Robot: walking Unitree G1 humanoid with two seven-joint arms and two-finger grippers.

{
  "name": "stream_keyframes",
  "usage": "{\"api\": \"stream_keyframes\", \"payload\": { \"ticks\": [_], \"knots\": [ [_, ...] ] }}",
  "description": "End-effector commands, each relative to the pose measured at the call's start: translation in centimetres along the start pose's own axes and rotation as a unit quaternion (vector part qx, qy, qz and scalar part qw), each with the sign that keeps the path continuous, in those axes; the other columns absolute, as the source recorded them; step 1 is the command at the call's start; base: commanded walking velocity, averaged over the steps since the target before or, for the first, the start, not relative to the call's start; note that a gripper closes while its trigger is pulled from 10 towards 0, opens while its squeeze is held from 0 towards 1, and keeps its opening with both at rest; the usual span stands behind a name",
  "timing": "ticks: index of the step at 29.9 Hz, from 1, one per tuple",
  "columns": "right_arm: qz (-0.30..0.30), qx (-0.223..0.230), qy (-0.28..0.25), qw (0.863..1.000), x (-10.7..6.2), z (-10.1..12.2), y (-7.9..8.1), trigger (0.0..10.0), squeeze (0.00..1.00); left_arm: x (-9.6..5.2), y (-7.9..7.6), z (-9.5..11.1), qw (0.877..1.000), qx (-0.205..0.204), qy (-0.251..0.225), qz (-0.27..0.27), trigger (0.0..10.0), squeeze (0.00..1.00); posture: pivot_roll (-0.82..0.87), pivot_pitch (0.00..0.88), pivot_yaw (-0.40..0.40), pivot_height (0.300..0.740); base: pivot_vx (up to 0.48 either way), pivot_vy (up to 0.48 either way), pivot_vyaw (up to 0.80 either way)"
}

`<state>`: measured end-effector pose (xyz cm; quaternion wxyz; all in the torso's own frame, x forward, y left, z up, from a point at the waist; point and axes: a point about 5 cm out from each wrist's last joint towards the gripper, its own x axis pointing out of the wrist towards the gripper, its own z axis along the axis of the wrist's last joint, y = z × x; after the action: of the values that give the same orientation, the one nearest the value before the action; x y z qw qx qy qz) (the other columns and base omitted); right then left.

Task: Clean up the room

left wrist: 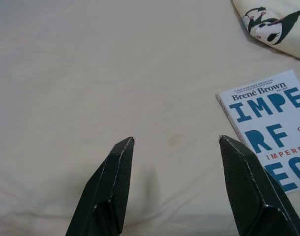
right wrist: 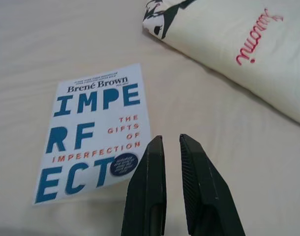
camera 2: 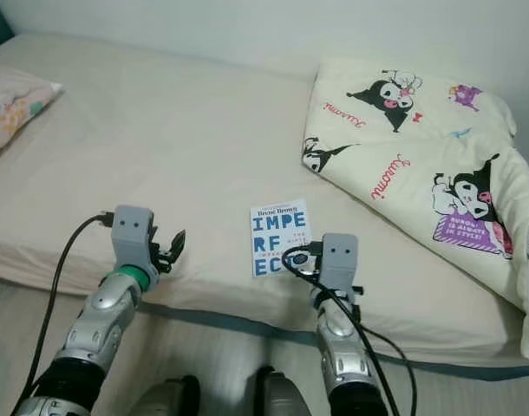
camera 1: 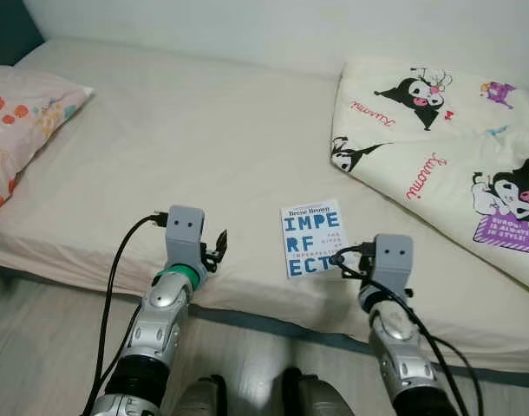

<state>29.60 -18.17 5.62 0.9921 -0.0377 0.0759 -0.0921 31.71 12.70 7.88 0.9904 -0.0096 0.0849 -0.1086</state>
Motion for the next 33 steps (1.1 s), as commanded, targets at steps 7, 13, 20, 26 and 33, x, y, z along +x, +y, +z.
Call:
{"api": "stream_keyframes", "payload": {
  "ticks": [7,13,20,26,33],
  "knots": [
    [0.025,0.031,0.017,0.999,0.4,-0.4,0.1,10.0,0.00,-0.7,0.4,-1.6,1.000,0.002,0.019,0.007,10.0,0.00,0.01,0.126,0.015,0.740,0.000,0.000,0.00],
    [0.019,0.049,0.015,0.998,0.7,-0.1,0.1,10.0,0.00,-0.9,0.3,-1.8,1.000,-0.006,0.017,0.010,10.0,0.00,0.00,0.123,0.003,0.730,0.000,0.000,0.00],
    [0.023,0.072,0.012,0.997,0.9,0.1,0.2,10.0,0.00,-1.3,0.6,-1.7,1.000,-0.016,0.011,0.019,10.0,0.00,0.02,0.136,-0.007,0.700,0.000,0.000,0.00],
    [0.032,0.094,0.014,0.995,1.2,0.3,0.6,10.0,0.00,-1.6,1.0,-1.0,1.000,-0.009,0.000,0.022,10.0,0.00,0.06,0.156,-0.020,0.675,0.000,0.000,0.00],
    [0.030,0.109,0.013,0.994,1.5,0.4,0.8,10.0,0.00,-2.2,1.5,-1.4,1.000,-0.001,0.005,0.018,10.0,0.00,0.09,0.136,0.016,0.645,0.000,0.000,0.00]
  ]
}}
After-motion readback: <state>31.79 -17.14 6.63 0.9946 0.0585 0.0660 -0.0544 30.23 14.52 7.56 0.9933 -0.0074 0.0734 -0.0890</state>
